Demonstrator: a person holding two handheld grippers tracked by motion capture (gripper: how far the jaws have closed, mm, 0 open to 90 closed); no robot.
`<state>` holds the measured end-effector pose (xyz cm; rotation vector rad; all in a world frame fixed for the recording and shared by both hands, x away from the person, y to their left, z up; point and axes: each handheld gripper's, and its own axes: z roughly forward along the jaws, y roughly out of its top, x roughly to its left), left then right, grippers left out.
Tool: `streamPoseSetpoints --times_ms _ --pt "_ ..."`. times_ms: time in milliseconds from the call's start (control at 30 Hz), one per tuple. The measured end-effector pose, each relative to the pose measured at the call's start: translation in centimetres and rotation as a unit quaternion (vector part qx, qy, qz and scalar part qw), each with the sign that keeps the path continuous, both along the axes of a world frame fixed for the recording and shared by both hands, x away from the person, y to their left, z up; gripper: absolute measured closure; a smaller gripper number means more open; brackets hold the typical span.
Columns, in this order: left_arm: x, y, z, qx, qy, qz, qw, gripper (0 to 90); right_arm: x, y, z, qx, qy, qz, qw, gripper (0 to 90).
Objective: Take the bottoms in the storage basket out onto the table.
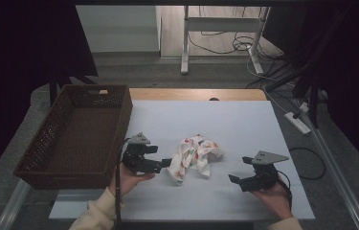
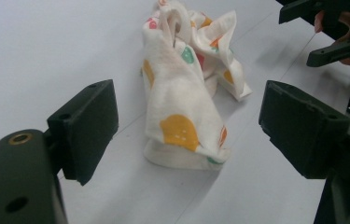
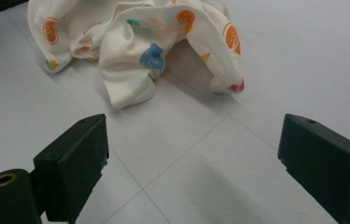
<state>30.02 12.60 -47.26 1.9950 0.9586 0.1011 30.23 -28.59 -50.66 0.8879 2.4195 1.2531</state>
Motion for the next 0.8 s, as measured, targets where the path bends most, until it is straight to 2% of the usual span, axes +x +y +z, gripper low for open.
streamPoseSetpoints --times_ms 200,500,800 --pt "-0.2 0.8 -0.1 -0.001 0.002 -0.001 1.0 19.4 0.0 0.0 0.1 0.003 0.0 -0.004 1.0 9.1" --pt "-1.0 2.0 -0.3 -0.005 0.007 0.024 0.9997 19.4 -0.1 0.1 0.1 0.003 -0.001 0.004 1.0 9.1" --pt "-1.2 2.0 -0.4 -0.002 0.006 0.026 0.9996 18.9 -0.1 -0.1 0.3 0.01 -0.005 0.0 0.9999 9.0"
